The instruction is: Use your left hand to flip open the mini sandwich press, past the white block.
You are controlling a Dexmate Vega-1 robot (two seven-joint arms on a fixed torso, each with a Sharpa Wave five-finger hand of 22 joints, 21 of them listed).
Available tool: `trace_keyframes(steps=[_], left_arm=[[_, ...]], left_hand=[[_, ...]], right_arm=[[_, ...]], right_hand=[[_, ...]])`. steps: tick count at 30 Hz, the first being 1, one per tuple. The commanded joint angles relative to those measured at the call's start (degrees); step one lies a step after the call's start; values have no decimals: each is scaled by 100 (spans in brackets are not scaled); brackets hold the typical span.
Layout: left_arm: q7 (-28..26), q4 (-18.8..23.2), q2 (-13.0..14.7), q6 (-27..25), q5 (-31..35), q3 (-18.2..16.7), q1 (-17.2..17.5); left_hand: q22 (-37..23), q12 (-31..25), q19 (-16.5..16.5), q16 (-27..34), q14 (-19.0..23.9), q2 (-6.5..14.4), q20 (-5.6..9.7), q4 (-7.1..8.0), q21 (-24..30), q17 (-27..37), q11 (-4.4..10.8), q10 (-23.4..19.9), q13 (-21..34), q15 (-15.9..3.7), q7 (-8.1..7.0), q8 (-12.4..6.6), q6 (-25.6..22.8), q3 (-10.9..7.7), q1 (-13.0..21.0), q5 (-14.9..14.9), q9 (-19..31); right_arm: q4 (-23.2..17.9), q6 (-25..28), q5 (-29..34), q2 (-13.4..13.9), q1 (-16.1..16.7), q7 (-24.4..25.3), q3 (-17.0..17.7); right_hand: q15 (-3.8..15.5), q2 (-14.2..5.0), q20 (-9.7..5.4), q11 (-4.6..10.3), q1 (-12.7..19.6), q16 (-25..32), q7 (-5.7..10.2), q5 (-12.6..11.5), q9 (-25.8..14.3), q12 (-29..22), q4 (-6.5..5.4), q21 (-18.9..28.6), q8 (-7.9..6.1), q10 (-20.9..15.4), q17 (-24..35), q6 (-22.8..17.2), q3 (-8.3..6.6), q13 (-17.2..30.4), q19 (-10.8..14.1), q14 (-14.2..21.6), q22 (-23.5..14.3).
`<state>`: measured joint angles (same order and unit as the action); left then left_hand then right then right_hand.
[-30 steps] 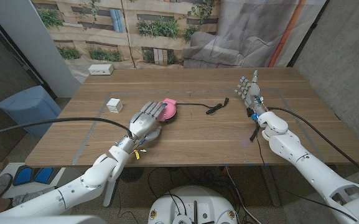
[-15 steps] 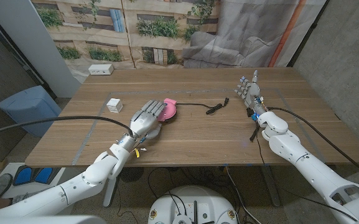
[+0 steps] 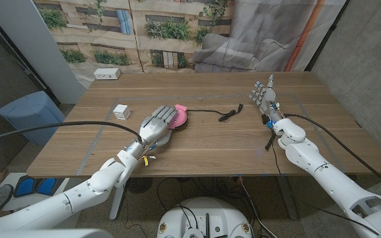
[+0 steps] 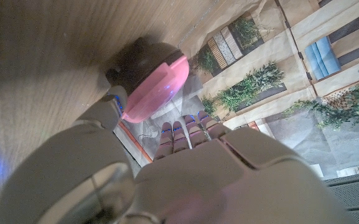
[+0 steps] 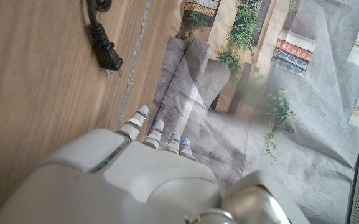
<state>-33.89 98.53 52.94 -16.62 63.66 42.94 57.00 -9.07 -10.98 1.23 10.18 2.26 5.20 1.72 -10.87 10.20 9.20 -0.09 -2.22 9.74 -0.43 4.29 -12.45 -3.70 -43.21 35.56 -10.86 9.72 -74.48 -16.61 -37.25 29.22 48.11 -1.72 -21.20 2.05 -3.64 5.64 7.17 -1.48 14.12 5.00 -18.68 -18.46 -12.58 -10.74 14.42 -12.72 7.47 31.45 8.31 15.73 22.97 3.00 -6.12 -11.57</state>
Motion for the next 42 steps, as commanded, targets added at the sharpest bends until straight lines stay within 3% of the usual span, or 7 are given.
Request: trace_keyframes(steps=[1, 42], left_arm=[[114, 53, 94, 58, -14, -15, 3], [10, 104, 250, 94, 58, -183, -35]], left_hand=[[-13, 14, 47, -16, 36, 11, 269, -6, 14, 10, 42, -22, 25, 14, -19, 38, -3, -66, 99, -37, 31], [-14, -6, 110, -5, 153, 138, 254, -18, 13, 8, 99, -144, 25, -2, -75, 40, -149, -93, 428, -43, 34]], right_arm=[[-1, 1, 0, 1, 1, 0, 0], [-6, 6, -1, 2, 0, 2, 1]], right_hand=[[107, -512, 36, 6, 19, 19, 4, -42, -29, -30, -9, 24, -26, 52, 21, 28, 41, 33, -10, -45, -22], [119, -513, 32, -2, 19, 16, 2, -42, -29, -28, -9, 25, -23, 57, 21, 34, 40, 33, -8, -53, -22]])
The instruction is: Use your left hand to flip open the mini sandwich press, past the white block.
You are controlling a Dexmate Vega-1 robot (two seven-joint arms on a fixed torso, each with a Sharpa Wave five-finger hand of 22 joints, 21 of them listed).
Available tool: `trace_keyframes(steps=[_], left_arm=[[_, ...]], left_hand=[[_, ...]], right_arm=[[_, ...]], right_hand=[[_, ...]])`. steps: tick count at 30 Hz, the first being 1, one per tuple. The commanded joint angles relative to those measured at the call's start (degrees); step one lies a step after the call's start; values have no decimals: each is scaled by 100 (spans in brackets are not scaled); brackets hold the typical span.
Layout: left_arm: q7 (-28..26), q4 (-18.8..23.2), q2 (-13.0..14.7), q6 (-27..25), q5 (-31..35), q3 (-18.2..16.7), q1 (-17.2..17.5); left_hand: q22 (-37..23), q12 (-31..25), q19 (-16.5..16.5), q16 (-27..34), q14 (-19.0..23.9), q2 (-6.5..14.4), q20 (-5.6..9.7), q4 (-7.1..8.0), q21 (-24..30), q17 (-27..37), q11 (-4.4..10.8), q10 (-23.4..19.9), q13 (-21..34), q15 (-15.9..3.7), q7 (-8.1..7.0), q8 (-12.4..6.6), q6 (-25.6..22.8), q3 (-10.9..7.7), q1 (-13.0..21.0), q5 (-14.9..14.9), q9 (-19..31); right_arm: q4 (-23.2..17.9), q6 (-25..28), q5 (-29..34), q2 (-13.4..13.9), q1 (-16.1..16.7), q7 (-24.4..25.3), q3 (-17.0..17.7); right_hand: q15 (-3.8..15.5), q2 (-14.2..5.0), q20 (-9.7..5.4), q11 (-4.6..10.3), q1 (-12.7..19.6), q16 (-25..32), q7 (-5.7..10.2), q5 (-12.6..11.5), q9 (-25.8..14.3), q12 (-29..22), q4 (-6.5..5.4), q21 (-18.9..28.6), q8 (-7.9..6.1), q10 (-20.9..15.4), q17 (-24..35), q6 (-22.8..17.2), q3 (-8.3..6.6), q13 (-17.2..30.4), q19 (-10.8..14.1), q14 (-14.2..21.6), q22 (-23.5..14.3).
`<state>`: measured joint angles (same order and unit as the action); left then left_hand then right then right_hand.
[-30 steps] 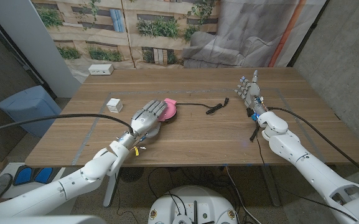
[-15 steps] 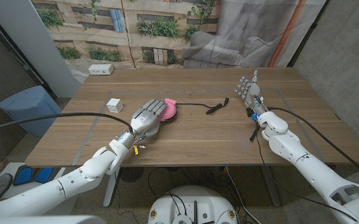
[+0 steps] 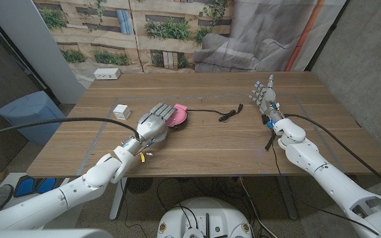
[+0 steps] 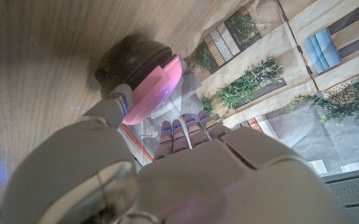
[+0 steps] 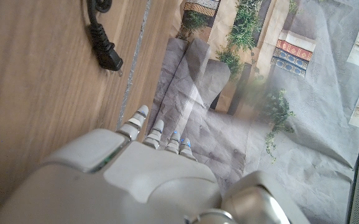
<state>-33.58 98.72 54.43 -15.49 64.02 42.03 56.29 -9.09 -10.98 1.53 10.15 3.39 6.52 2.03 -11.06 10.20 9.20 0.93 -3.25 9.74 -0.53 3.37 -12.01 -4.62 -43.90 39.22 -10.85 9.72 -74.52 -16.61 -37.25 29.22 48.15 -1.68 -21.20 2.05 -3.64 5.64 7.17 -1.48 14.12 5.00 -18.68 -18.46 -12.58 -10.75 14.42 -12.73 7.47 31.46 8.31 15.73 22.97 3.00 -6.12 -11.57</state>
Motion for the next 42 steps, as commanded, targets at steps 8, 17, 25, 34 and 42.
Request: trace_keyframes(steps=[8, 17, 25, 34, 42], left_arm=[[-88, 82, 106, 4, 49, -120, 13], [-152, 47, 66, 20, 130, -120, -75], [-192, 0, 15, 32, 212, -100, -182], [-268, -109, -68, 72, 298, -44, -343], [-292, -182, -139, 106, 327, 10, -468]], left_hand=[[-12, -5, 101, -1, 63, 12, 227, 2, 17, 8, -1, -54, 26, 8, 13, -3, -80, -14, 104, -40, 35], [-13, 2, 120, -1, 86, 15, 227, 2, 18, 8, 37, -56, 26, 27, -6, 4, -89, 1, 152, -37, 35], [-14, 6, 131, -4, 100, 13, 218, 3, 18, 9, 55, -56, 26, 48, -22, 7, -104, 16, 187, -34, 36], [-14, 12, 140, -10, 100, 2, 224, 6, 16, 9, 78, -53, 27, 39, -51, 8, -124, 44, 221, -28, 37], [-15, 11, 151, -12, 106, -11, 231, 9, 18, 9, 97, -64, 27, 34, -65, 9, -136, 69, 240, -24, 38]], right_arm=[[-3, 6, -1, 2, -2, -1, 1], [-6, 7, -1, 3, -1, 0, 1], [-8, 7, -1, 3, 0, 1, 1], [-8, 7, -1, 3, 1, 1, 1], [-8, 7, -1, 3, 1, 1, 1]], right_hand=[[117, -513, 33, 3, 19, 17, 1, -42, -29, -32, -9, 25, -23, 47, 20, 35, 40, 33, -9, -49, -22], [116, -514, 39, 0, 19, 17, 4, -42, -29, -33, -9, 22, -24, 46, 21, 32, 40, 33, -15, -51, -22], [114, -514, 35, 11, 19, 17, 2, -42, -29, -31, -9, 24, -25, 49, 21, 30, 40, 33, -12, -51, -22], [110, -514, 32, -4, 19, 17, 9, -42, -29, -33, -9, 24, -25, 45, 21, 30, 40, 33, -11, -51, -22], [114, -513, 36, -2, 19, 17, 10, -42, -29, -30, -9, 24, -25, 51, 21, 30, 40, 33, -10, -50, -22]])
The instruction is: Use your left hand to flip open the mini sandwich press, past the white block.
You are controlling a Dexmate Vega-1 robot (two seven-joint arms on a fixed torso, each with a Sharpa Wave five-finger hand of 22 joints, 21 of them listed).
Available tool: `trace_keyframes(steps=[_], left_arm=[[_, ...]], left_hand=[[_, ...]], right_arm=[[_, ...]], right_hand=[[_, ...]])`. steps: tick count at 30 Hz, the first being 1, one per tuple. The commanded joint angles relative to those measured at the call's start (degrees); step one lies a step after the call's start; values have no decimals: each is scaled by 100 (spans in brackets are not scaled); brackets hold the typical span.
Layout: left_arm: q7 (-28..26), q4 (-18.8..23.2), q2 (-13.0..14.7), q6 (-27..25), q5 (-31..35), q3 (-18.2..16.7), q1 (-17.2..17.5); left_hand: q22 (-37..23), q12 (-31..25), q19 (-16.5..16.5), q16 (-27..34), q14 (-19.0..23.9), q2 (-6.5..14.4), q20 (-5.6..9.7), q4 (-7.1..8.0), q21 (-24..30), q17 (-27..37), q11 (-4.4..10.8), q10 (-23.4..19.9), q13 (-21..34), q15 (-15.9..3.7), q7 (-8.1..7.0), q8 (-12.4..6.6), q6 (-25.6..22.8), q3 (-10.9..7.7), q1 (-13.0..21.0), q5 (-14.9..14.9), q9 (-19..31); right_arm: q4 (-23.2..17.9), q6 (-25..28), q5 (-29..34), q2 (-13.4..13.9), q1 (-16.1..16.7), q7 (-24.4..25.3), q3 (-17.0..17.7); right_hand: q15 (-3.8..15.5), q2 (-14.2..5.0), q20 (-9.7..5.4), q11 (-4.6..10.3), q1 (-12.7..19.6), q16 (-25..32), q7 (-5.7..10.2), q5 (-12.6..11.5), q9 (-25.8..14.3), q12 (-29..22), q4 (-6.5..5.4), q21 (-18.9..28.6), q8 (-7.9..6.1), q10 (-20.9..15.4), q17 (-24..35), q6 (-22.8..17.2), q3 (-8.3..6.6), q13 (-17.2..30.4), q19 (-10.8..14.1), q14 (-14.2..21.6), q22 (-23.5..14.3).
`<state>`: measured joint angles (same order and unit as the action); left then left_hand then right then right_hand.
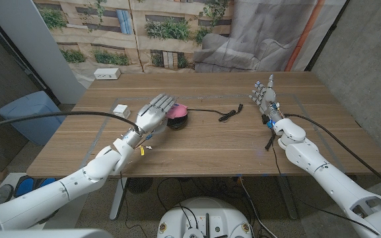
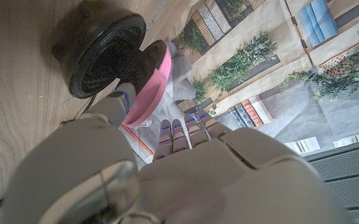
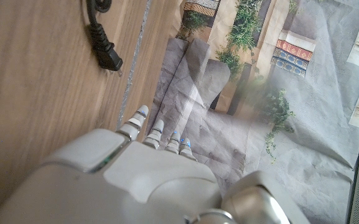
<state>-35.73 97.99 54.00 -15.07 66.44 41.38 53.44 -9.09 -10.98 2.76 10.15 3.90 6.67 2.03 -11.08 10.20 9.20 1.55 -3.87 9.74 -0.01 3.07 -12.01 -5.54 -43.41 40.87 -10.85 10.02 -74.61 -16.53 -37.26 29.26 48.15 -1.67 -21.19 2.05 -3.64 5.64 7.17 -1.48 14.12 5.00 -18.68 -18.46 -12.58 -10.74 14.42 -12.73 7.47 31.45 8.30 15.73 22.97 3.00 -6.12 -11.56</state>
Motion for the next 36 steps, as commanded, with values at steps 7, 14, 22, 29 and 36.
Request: trace_keyframes(steps=[7, 14, 22, 29, 36], left_arm=[[0, -90, -97, 47, 139, 94, -266], [215, -40, -130, -42, 52, 49, -291], [205, -98, -118, 59, 74, 80, -398], [232, -102, -124, 111, 111, 99, -480], [277, -100, -139, 155, 116, 108, -542]], left_hand=[[-15, 22, 35, -17, 47, -40, 227, 13, 18, 10, 42, 18, 27, -19, -45, 17, -37, 45, 90, -19, 9], [-16, 30, 34, -23, 34, -54, 227, 20, 14, 10, 25, 37, 27, -9, -62, 14, -63, 80, 110, -13, 9], [-18, 31, 34, -31, 0, -63, 237, 37, 12, 11, -67, 47, 26, 41, 30, 18, -101, 148, 131, -2, 10], [-18, 32, 32, -26, 6, -59, 241, 43, 11, 11, -76, 48, 26, 41, 38, 21, -113, 175, 140, 3, 10], [-19, 30, 35, -22, 12, -51, 243, 48, 11, 11, -71, 44, 25, 42, 26, 24, -129, 198, 150, 5, 10]], right_arm=[[1, -1, 0, 0, 0, -1, 0], [2, -1, 0, 0, 0, -1, 0], [-2, 0, 0, 0, 2, 1, 0], [-4, 1, 1, 0, 3, 3, 0], [1, 0, 1, -1, -1, 0, 0]], right_hand=[[112, -514, 31, 7, 19, 18, 4, -42, -29, -31, -9, 24, -24, 51, 21, 32, 40, 33, -10, -49, -22], [115, -514, 34, 3, 19, 18, 8, -41, -29, -31, -9, 25, -23, 51, 21, 35, 40, 33, -8, -48, -23], [108, -513, 33, 0, 19, 17, 12, -42, -29, -29, -9, 26, -24, 54, 21, 32, 40, 33, -6, -50, -23], [114, -513, 37, -7, 19, 20, 7, -42, -29, -30, -9, 25, -24, 53, 21, 33, 40, 33, -9, -42, -22], [111, -512, 33, -5, 19, 17, 4, -42, -29, -29, -9, 24, -22, 55, 21, 37, 41, 33, -11, -49, -22]])
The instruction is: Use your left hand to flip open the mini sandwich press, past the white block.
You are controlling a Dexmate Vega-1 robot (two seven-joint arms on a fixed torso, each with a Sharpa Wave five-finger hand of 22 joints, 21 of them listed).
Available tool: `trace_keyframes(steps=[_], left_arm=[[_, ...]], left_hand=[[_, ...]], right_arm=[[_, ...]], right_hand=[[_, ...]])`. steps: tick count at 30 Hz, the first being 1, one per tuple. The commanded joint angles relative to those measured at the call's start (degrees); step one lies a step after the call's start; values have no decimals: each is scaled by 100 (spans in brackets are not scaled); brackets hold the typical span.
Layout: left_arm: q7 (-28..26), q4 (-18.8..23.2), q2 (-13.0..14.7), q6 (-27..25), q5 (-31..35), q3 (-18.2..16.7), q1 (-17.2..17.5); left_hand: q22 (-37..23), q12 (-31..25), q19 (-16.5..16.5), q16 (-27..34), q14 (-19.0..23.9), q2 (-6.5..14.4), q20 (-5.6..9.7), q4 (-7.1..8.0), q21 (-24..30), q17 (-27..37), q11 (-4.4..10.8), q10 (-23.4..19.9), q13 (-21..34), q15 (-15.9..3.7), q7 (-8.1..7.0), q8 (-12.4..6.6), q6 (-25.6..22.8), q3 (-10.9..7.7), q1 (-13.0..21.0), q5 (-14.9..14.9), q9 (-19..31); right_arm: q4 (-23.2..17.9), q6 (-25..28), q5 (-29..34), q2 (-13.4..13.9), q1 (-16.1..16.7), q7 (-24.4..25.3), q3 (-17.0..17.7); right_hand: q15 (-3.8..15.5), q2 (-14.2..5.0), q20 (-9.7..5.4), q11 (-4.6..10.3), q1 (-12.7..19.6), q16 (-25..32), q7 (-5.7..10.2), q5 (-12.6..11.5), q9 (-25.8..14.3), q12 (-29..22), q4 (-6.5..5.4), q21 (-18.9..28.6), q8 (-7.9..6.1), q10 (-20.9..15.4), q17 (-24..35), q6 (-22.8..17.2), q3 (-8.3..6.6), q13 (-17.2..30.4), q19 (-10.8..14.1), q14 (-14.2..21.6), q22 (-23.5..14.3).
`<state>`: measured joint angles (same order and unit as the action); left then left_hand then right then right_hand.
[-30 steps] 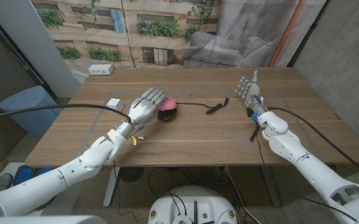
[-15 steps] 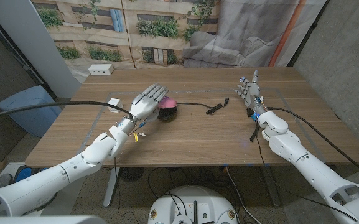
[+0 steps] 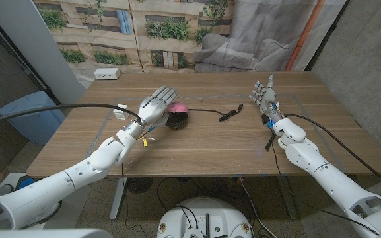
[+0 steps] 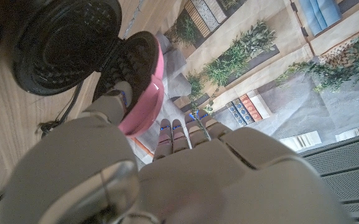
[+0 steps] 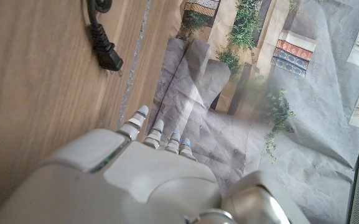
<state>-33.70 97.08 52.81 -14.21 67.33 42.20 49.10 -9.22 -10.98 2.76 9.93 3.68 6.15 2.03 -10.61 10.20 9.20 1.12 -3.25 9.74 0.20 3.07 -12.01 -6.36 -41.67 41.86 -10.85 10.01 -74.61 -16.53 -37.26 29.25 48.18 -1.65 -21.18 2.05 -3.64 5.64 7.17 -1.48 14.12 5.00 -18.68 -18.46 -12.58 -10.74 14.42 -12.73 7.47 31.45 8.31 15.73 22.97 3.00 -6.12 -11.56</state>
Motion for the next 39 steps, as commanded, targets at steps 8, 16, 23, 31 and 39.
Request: trace_keyframes(steps=[8, 16, 23, 31, 39], left_arm=[[88, -2, -27, 138, 40, 34, -172], [100, 8, -39, 149, 65, 27, -218], [95, 26, -29, 144, 55, -15, -239], [-46, -9, -71, 120, 39, -54, -283], [-74, -98, -136, 150, 31, -33, -399]], left_hand=[[-6, 29, 35, 2, 37, 11, 240, 3, 11, 11, -24, -23, 25, 21, 13, 21, -79, 49, 65, 7, 11], [-6, 30, 40, 3, 42, 22, 231, 5, 12, 11, -18, -22, 25, 24, 10, 26, -91, 74, 79, 8, 11], [-7, 29, 45, 4, 45, 30, 233, 5, 14, 11, -15, -26, 24, 22, -2, 24, -117, 94, 92, 8, 11], [-7, 27, 58, 4, 47, 41, 239, 7, 18, 11, -20, -32, 24, 19, -13, 24, -144, 119, 107, 9, 12], [-7, 29, 59, 4, 49, 50, 241, 8, 17, 11, -5, -30, 24, 14, -12, 32, -149, 141, 119, 10, 12]], right_arm=[[10, -4, 2, -3, -7, -4, -1], [1, -2, 2, -1, -1, -1, -1], [-1, -1, 1, 0, 0, -1, 0], [-2, -1, 1, 1, 1, 0, 0], [4, -2, 0, 0, -3, -4, 0]], right_hand=[[104, -512, 36, 1, 19, 17, 11, -42, -29, -32, -9, 25, -23, 48, 21, 35, 41, 33, -10, -49, -23], [107, -512, 36, -3, 19, 20, 5, -41, -29, -33, -9, 25, -24, 47, 21, 33, 41, 33, -9, -43, -23], [114, -512, 34, -8, 19, 18, 4, -41, -29, -32, -9, 24, -24, 48, 21, 32, 41, 33, -10, -48, -23], [108, -512, 35, -2, 19, 16, 4, -42, -29, -33, -9, 22, -25, 46, 21, 29, 41, 33, -16, -52, -22], [102, -512, 34, -4, 19, 15, 8, -42, -29, -32, -9, 24, -27, 49, 21, 25, 41, 33, -11, -55, -23]])
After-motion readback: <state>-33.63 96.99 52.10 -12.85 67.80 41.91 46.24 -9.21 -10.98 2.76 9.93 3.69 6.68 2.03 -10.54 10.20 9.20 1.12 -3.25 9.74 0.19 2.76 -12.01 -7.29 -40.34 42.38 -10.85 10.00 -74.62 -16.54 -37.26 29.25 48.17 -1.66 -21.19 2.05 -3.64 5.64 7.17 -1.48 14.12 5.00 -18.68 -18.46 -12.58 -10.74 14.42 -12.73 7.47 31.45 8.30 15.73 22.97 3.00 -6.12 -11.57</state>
